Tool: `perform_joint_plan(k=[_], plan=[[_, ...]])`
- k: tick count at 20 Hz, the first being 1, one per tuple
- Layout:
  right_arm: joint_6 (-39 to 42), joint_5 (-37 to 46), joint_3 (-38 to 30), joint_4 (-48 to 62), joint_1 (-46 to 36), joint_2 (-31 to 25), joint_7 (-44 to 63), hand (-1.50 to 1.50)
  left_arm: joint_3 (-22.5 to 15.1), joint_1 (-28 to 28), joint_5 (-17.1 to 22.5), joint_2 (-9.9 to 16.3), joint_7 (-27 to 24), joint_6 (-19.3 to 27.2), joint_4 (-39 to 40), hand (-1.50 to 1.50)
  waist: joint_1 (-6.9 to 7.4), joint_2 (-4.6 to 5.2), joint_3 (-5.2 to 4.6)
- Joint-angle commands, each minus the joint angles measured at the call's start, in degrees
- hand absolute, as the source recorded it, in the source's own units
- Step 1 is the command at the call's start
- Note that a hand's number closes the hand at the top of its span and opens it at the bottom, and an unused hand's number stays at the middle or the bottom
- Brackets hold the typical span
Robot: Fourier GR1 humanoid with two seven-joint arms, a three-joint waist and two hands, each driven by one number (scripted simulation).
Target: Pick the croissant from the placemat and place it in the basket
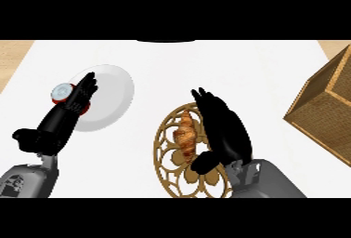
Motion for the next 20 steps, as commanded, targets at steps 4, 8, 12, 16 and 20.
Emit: perform_joint_plan(k=[4,8,12,16,20], plan=[[-0.8,5.5,-1.5,4.7,0.5,6.6,-4.6,-1.5,-0.2,1.8,-3.8,-4.6,-1.8,0.2,0.2,0.0,0.07,0.0,-0.01],[-0.4,4.5,-4.7,5.3,1.6,6.7,-10.6,-1.5,0.3,2.3,-5.4,-5.3,-1.4,-0.3,-1.3,0.0,0.15,0.0,0.0],[2.6,6.7,-3.3,3.8,-0.4,9.9,-4.8,-1.5,3.9,-2.7,-3.7,-3.7,4.7,-3.1,-0.7,0.0,0.0,-0.01,0.0],[3.5,10.5,-3.3,3.3,5.4,9.9,-7.2,-1.5,3.9,0.2,-5.5,-5.0,3.6,-3.9,-3.0,0.0,-0.06,-0.04,0.0],[5.2,10.6,-2.2,5.5,2.0,10.1,-4.2,-1.5,5.2,2.2,-5.5,-5.6,-1.3,-5.5,0.5,0.0,0.03,-0.02,-0.01]])
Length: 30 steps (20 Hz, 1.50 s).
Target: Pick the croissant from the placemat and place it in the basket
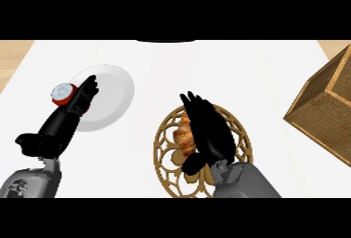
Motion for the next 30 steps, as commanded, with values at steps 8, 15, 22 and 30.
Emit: perform_joint_plan(k=[8,15,22,30], plan=[[-3.5,0.0,4.7,6.9,-3.8,0.7,3.6,-1.5,3.4,-1.5,-0.4,-0.7,1.0,-3.8,0.6,0.0,0.14,0.01,0.0],[-7.1,1.9,-1.3,18.0,-2.9,0.5,-6.0,-1.5,2.0,1.6,-3.1,-3.5,-0.4,-2.8,-0.9,0.0,0.06,0.02,0.0],[-6.8,0.9,0.3,17.8,-0.8,0.7,-5.3,-1.5,5.9,-0.4,-2.6,-1.6,-1.2,-5.2,0.7,0.0,-0.04,0.0,0.0],[-7.2,-5.5,3.3,26.0,-5.7,0.7,-6.6,1.5,3.2,-0.7,-5.1,-5.3,1.0,-3.3,-0.2,0.0,0.22,0.04,0.0]])
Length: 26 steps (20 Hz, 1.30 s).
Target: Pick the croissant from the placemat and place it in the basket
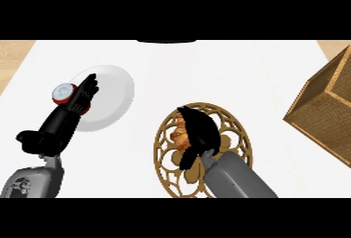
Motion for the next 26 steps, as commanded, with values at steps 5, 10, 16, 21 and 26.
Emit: perform_joint_plan(k=[5,10,16,21,26], plan=[[0.4,-0.8,3.5,3.7,-0.7,0.1,-1.3,1.5,0.4,-1.5,-0.6,-0.4,2.8,-0.5,-1.1,0.0,0.15,0.35,0.07],[1.0,2.3,6.9,7.4,-2.7,0.1,-4.4,1.5,1.4,-2.6,0.1,-0.3,1.3,-0.8,0.5,0.0,0.29,0.44,0.07],[-1.5,8.6,3.1,2.6,0.3,-1.7,2.2,1.5,0.4,-1.2,-1.1,-2.0,0.7,0.0,1.5,0.0,-0.4,0.28,0.06],[-6.6,10.9,-3.3,-2.8,6.9,-5.9,14.7,1.5,1.0,-0.1,-0.5,-0.9,2.0,-0.6,-1.3,0.0,-1.27,-0.04,0.07],[-9.2,12.9,-3.2,-16.2,13.0,-5.0,17.3,1.5,1.6,3.9,-0.1,0.1,-2.6,-2.7,-1.9,0.0,-0.45,0.15,0.06]])
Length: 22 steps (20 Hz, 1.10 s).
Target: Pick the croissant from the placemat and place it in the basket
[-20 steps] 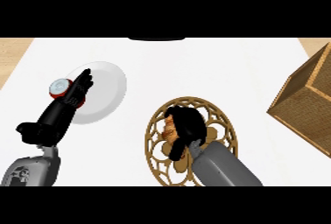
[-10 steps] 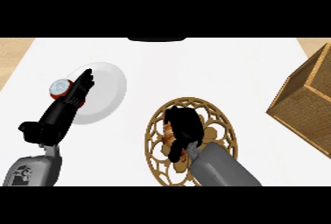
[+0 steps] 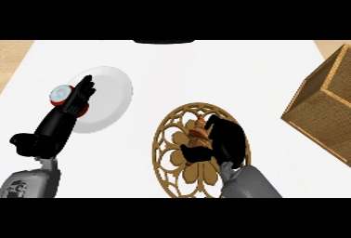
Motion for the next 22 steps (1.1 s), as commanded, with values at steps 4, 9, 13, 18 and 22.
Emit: perform_joint_plan(k=[4,9,13,18,22], plan=[[-8.8,1.0,-1.4,-14.5,5.6,2.2,1.2,1.5,0.7,-2.4,0.5,0.1,1.3,-0.4,2.7,0.0,-0.44,0.42,0.0],[-16.8,6.5,-1.4,-25.4,3.1,4.3,2.0,1.5,-0.5,1.9,-0.7,-0.2,-0.2,-0.1,-1.0,0.0,-0.02,0.07,0.02],[-11.5,13.8,3.0,-37.8,2.7,4.3,12.7,1.5,-0.1,-0.7,-0.6,-0.2,1.6,0.2,-0.5,0.0,-0.2,0.16,-0.04],[-1.1,17.1,0.6,-46.1,-0.9,4.3,19.8,1.5,-0.1,-0.1,-1.4,-0.5,-2.9,-0.3,2.9,0.0,0.26,0.44,-0.05],[6.9,19.3,-5.9,-47.3,-2.2,4.3,18.6,1.5,-0.9,-0.7,-0.2,-1.3,4.5,0.2,-3.2,0.0,0.38,0.35,-0.02]])
